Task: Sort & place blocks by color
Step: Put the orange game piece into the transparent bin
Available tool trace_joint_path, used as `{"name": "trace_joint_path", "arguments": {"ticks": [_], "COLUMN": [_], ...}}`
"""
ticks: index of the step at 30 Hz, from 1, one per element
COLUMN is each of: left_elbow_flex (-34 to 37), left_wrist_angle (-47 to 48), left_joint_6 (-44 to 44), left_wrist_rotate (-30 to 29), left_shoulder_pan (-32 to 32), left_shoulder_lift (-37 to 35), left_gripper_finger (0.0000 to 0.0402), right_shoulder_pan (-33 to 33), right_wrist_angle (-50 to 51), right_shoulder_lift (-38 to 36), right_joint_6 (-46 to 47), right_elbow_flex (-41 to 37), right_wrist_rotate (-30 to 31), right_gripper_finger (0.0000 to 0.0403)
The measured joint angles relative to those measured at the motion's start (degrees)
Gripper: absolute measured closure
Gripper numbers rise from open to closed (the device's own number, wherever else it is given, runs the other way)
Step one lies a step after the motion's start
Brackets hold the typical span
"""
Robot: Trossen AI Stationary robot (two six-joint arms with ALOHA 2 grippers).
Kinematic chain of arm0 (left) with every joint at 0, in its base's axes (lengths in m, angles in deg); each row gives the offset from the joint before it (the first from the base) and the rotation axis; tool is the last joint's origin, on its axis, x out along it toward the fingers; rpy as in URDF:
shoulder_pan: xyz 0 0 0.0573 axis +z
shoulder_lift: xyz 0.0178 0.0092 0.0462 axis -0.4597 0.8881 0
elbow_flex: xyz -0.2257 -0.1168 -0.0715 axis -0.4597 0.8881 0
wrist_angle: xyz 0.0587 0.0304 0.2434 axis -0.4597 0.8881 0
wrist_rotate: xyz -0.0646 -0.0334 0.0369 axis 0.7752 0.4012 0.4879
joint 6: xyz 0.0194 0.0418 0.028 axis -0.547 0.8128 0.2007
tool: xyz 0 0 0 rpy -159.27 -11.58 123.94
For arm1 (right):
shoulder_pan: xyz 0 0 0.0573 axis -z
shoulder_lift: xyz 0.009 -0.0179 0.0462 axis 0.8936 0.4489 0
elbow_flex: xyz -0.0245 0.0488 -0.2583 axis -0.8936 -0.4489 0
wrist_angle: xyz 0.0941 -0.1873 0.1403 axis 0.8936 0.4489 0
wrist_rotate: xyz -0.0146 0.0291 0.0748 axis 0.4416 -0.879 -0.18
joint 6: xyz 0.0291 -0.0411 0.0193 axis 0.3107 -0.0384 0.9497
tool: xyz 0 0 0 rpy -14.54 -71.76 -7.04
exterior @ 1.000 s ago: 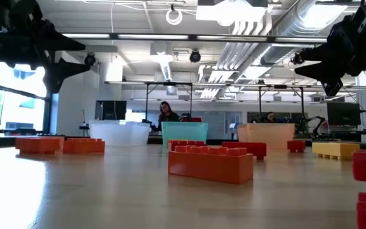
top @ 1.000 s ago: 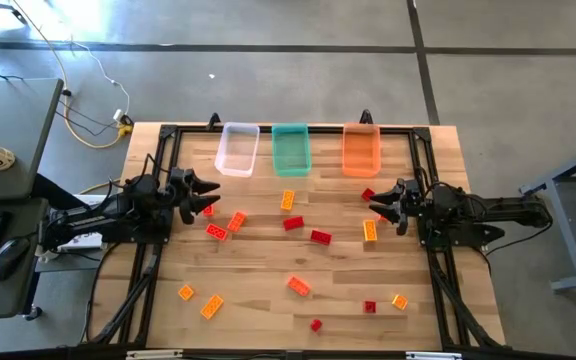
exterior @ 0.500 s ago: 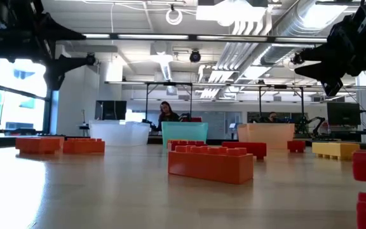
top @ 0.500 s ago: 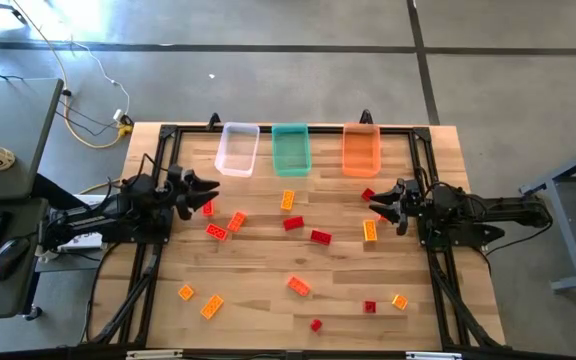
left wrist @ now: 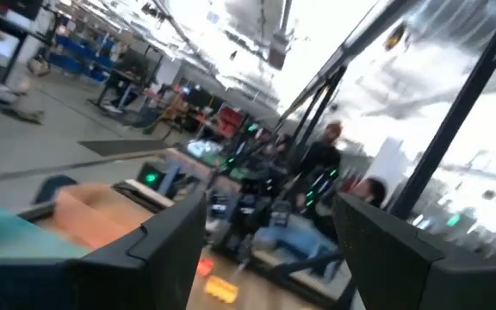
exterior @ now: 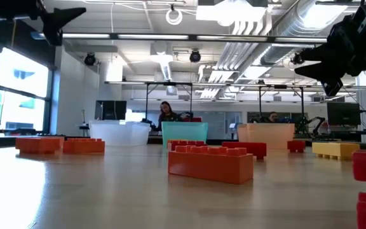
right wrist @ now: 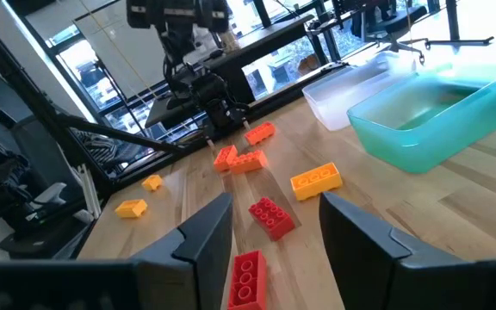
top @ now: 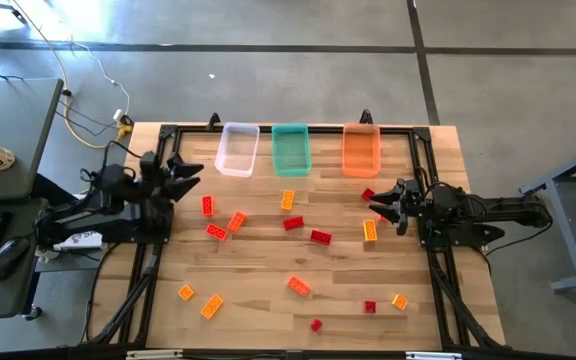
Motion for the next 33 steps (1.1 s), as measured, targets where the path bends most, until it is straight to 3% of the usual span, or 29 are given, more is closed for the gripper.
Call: {"name": "trace_joint_path", "arguments": {"ticks": [8,14,22,33], "left_elbow_flex": [-10.66,-12.52,-12.52,-12.57], "left_wrist_angle": [19.75,27.94,29.42,19.21], "left_joint_6": [8.17,3.91,-5.32,-14.11], "left_wrist_rotate": [-4.54,-6.90,-8.29,-5.58], "left_shoulder_pan": [0.04,0.02,0.02,-4.17], "left_shoulder_lift": [11.69,18.21,27.31,40.09], "left_gripper_finger": [0.0158,0.0158,0.0158,0.0158], "right_shoulder_pan": [0.00,-0.01,-0.02,0.00], "right_wrist_angle": [0.00,0.00,0.00,0.00], "right_shoulder_lift": [0.00,-0.01,-0.01,-0.01], "right_joint_6": [0.00,0.00,0.00,0.00], "right_elbow_flex": [0.00,0.00,0.01,0.01], "right_wrist_rotate": [0.00,0.01,0.00,0.00], "right_gripper_finger": [0.0242,0.0242,0.0242,0.0242]}}
